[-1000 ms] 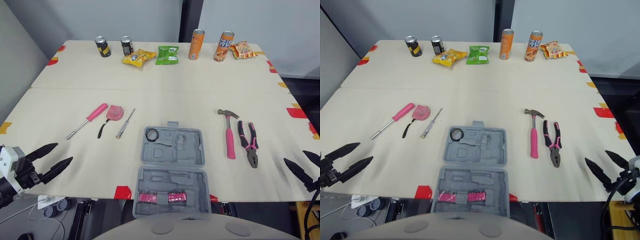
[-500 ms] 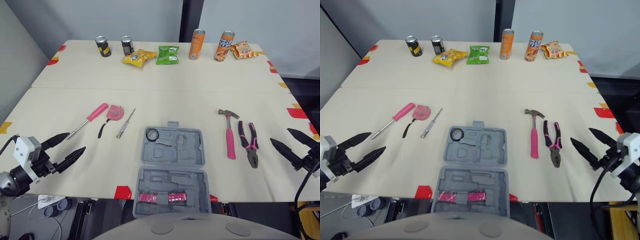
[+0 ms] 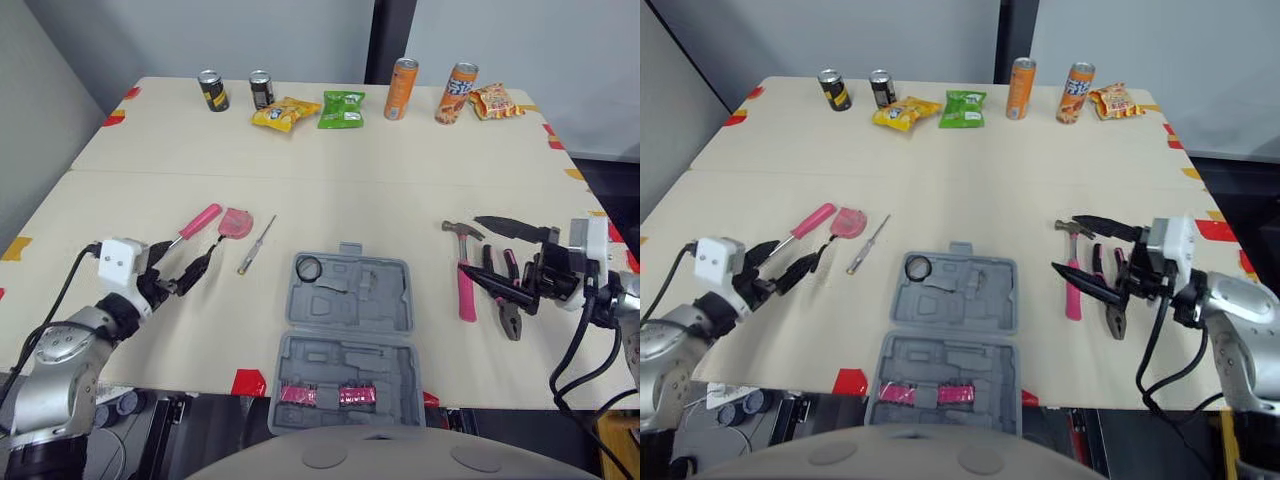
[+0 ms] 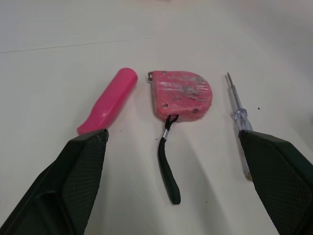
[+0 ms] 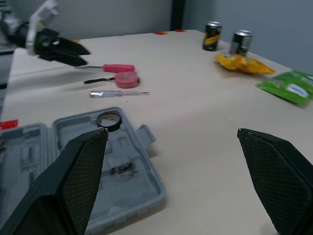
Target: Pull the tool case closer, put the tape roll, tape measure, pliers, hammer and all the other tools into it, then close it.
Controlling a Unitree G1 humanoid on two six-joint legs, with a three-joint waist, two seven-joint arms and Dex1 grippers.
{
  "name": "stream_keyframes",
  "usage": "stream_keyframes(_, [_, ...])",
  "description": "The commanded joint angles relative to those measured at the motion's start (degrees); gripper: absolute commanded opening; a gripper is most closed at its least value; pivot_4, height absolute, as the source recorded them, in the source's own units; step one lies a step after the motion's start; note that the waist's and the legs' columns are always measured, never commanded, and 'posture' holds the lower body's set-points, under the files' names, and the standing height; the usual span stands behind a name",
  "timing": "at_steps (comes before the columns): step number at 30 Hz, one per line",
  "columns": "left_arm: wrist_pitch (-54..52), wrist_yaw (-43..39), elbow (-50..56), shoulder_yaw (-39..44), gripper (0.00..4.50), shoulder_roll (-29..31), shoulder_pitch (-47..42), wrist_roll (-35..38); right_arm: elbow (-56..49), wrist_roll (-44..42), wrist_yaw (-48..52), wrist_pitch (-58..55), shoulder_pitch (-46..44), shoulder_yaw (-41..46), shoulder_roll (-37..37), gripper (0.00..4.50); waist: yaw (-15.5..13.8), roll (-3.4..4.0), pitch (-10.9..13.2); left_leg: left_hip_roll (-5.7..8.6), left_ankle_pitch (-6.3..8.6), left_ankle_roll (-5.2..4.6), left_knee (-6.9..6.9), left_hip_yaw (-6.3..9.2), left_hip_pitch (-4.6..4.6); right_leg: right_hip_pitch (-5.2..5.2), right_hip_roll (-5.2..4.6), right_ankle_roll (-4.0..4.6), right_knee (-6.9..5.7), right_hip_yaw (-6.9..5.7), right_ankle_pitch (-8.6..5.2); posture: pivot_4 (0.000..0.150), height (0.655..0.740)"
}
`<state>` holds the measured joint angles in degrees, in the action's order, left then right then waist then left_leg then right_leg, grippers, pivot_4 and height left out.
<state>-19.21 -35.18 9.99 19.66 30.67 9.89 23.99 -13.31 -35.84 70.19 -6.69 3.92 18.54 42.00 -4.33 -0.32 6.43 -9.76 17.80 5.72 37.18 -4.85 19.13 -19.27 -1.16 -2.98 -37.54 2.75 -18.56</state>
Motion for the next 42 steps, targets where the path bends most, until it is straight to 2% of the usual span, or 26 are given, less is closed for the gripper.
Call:
stream_keyframes(1, [-2.6, 3.3, 1.5, -0.9, 4.50, 0.0, -2.3, -1.0, 3.1, 0.7, 2.7, 2.1, -2.4, -0.1, 1.3, 4.48, -0.1, -0.01, 0.0, 0.00, 0.00, 0.00, 0.00, 0.03, 0.00, 0.02, 0.07, 0.00, -0.06, -0.02, 0.00, 0.150, 0.7400])
stream_keyframes(9, [-6.5, 6.6, -1.4, -5.6, 4.50, -1.1, -5.7, -4.1, 4.1, 1.2, 2.9, 3.7, -3.5, -1.1, 0.3, 4.48, -0.6, 0.00, 0.0, 0.01, 0.00, 0.01, 0.03, 0.03, 0.02, 0.04, 0.12, -0.02, -0.07, 0.00, 0.01, 0.150, 0.7400])
stream_keyframes(15, [-7.2, 9.0, -5.0, -5.6, 4.50, -2.3, -8.8, -5.0, 2.8, 0.3, 2.7, 3.1, -3.4, -0.8, 0.1, 4.48, -1.0, 0.00, 0.0, 0.01, 0.00, 0.01, 0.04, 0.03, 0.03, 0.05, 0.12, -0.03, -0.05, 0.02, 0.02, 0.150, 0.7400])
stream_keyframes(31, [-7.9, 6.4, -14.4, -12.4, 4.50, -1.0, -17.0, -10.5, 2.1, 0.3, 0.7, 3.6, -3.6, -0.5, -0.7, 4.48, -1.3, 0.01, 0.0, 0.01, 0.00, 0.01, 0.05, 0.03, 0.03, 0.06, 0.13, -0.03, -0.06, 0.03, 0.02, 0.150, 0.7400])
stream_keyframes(33, [-8.3, 5.4, -14.0, -12.8, 3.98, -0.8, -16.7, -10.5, 2.1, 0.3, 0.6, 3.6, -3.6, -0.4, -0.6, 4.50, -1.3, 0.02, 0.0, 0.02, 0.00, 0.01, 0.05, 0.03, 0.03, 0.07, 0.13, -0.03, -0.06, 0.03, 0.02, 0.150, 0.7400])
stream_keyframes(42, [-8.4, 5.5, -12.1, -11.9, 0.82, -1.2, -14.6, -10.6, 1.5, -0.3, 0.8, 3.1, -4.0, -0.9, -0.5, 4.50, -1.3, 0.04, 0.0, 0.02, 0.01, 0.02, 0.04, 0.03, 0.02, 0.08, 0.13, -0.03, -0.04, 0.03, 0.02, 0.150, 0.7400])
